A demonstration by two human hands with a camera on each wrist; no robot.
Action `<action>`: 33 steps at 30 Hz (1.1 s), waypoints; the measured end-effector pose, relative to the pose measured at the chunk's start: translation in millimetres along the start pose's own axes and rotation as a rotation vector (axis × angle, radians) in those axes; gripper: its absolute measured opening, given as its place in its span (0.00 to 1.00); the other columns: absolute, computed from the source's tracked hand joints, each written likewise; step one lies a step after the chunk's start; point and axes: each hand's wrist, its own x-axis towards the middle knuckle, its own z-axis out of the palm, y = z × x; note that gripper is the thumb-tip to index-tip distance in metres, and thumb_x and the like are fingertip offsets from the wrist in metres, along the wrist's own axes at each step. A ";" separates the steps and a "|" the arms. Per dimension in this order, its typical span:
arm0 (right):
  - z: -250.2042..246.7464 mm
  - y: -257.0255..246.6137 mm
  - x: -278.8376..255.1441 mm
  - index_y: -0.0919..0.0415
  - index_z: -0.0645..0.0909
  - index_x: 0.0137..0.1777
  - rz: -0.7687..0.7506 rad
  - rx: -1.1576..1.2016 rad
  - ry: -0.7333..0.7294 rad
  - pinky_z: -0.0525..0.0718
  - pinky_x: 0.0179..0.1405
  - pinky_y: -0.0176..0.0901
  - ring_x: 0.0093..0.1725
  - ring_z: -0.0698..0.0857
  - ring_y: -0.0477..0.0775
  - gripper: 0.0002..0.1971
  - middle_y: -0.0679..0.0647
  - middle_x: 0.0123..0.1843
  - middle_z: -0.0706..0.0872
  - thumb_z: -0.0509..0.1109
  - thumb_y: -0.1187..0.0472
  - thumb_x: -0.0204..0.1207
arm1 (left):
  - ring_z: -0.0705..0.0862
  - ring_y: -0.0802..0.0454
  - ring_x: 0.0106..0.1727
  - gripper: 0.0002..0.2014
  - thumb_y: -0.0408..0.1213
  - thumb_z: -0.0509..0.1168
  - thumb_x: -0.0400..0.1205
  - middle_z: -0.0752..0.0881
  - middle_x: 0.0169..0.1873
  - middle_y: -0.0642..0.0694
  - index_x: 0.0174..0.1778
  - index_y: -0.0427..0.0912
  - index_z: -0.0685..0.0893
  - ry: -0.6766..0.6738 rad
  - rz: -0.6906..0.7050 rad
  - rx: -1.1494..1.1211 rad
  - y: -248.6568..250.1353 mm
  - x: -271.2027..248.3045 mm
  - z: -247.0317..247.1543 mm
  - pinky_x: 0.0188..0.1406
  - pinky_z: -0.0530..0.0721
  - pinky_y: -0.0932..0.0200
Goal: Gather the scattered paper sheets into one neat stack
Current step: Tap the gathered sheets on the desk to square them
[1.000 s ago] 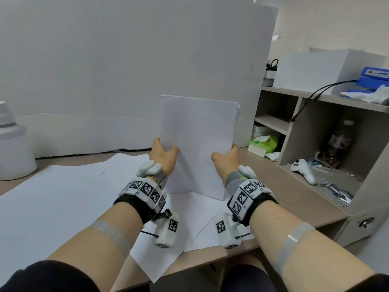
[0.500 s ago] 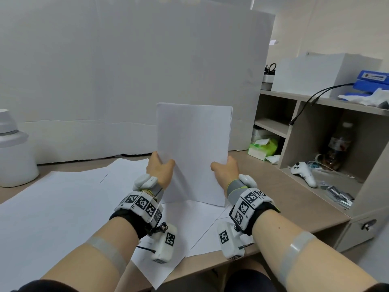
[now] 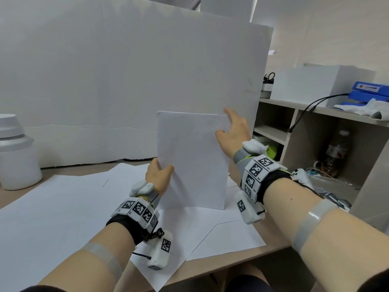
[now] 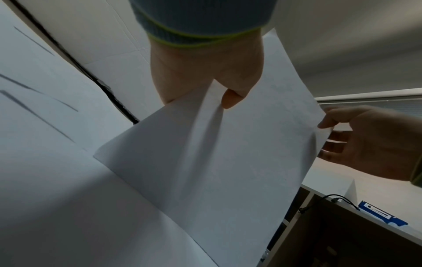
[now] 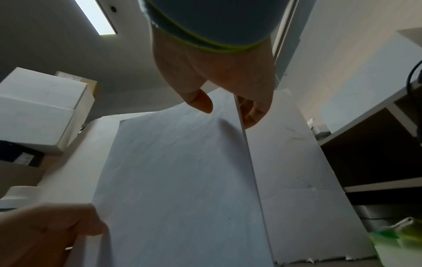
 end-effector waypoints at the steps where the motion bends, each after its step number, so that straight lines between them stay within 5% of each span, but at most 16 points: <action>1: 1.8 0.3 -0.3 0.44 0.68 0.79 0.008 -0.005 -0.008 0.69 0.51 0.36 0.59 0.81 0.60 0.32 0.55 0.68 0.73 0.65 0.63 0.74 | 0.83 0.43 0.45 0.08 0.40 0.65 0.72 0.84 0.45 0.46 0.47 0.48 0.79 0.002 0.001 -0.011 0.7 -1.4 -1.2 0.47 0.82 0.49; 7: 8.9 3.1 -3.3 0.47 0.65 0.78 0.057 0.124 0.050 0.74 0.55 0.40 0.61 0.80 0.59 0.34 0.55 0.70 0.77 0.68 0.64 0.71 | 0.83 0.45 0.45 0.11 0.40 0.67 0.72 0.84 0.45 0.47 0.49 0.47 0.79 -0.019 0.001 -0.058 1.1 -0.9 -2.5 0.49 0.82 0.48; 11: 15.5 13.3 -5.1 0.47 0.58 0.81 0.260 0.394 0.072 0.85 0.57 0.49 0.53 0.85 0.60 0.43 0.57 0.61 0.83 0.69 0.62 0.65 | 0.84 0.45 0.46 0.18 0.43 0.66 0.67 0.85 0.48 0.46 0.53 0.44 0.80 -0.036 0.010 -0.084 -0.5 -1.4 -2.7 0.49 0.82 0.49; 12: 18.7 19.5 -7.3 0.54 0.65 0.78 0.335 0.459 0.037 0.85 0.54 0.50 0.51 0.85 0.60 0.38 0.57 0.56 0.84 0.69 0.65 0.64 | 0.84 0.45 0.47 0.19 0.43 0.65 0.67 0.85 0.48 0.45 0.54 0.44 0.80 -0.040 0.002 -0.091 -1.7 -1.8 -2.7 0.50 0.83 0.48; 14: 31.0 39.0 -16.1 0.63 0.82 0.56 0.455 0.515 -0.082 0.87 0.47 0.54 0.46 0.86 0.62 0.24 0.61 0.46 0.85 0.67 0.67 0.55 | 0.84 0.44 0.48 0.16 0.41 0.66 0.69 0.87 0.48 0.45 0.53 0.45 0.81 -0.057 -0.001 -0.101 -4.0 -3.4 -2.7 0.51 0.83 0.48; 16: 42.9 56.2 -30.5 0.63 0.82 0.41 0.527 0.491 -0.170 0.85 0.42 0.54 0.41 0.85 0.62 0.15 0.61 0.39 0.84 0.65 0.67 0.51 | 0.85 0.44 0.48 0.14 0.39 0.66 0.70 0.89 0.48 0.44 0.51 0.45 0.83 -0.073 0.012 -0.094 -7.1 -4.9 -1.7 0.51 0.83 0.49; 20: 50.2 62.2 -30.5 0.66 0.83 0.43 0.530 0.541 -0.100 0.80 0.40 0.50 0.40 0.81 0.59 0.12 0.58 0.39 0.83 0.65 0.71 0.60 | 0.86 0.46 0.47 0.12 0.34 0.66 0.77 0.89 0.48 0.45 0.56 0.41 0.84 -0.047 0.042 -0.079 -4.4 3.1 1.4 0.50 0.83 0.51; 23: 51.8 56.8 -24.3 0.64 0.83 0.41 0.508 0.524 -0.072 0.76 0.36 0.46 0.37 0.75 0.54 0.13 0.56 0.36 0.80 0.64 0.68 0.56 | 0.85 0.50 0.45 0.11 0.32 0.66 0.78 0.88 0.47 0.48 0.56 0.42 0.82 -0.021 0.034 -0.105 -3.8 10.4 4.0 0.44 0.82 0.56; 27: 56.1 71.0 -37.4 0.65 0.77 0.45 0.608 0.406 -0.187 0.71 0.33 0.40 0.32 0.71 0.55 0.07 0.56 0.35 0.75 0.66 0.72 0.67 | 0.83 0.44 0.45 0.12 0.32 0.65 0.79 0.86 0.44 0.46 0.58 0.40 0.82 -0.053 -0.103 -0.093 -18.6 8.3 13.6 0.41 0.79 0.55; 33: 47.1 73.6 -34.6 0.64 0.76 0.39 0.541 0.368 -0.199 0.69 0.30 0.37 0.31 0.71 0.56 0.04 0.55 0.33 0.75 0.65 0.73 0.71 | 0.85 0.40 0.54 0.16 0.31 0.65 0.80 0.87 0.54 0.42 0.65 0.39 0.81 -0.075 -0.085 -0.040 -6.5 13.8 15.0 0.51 0.80 0.51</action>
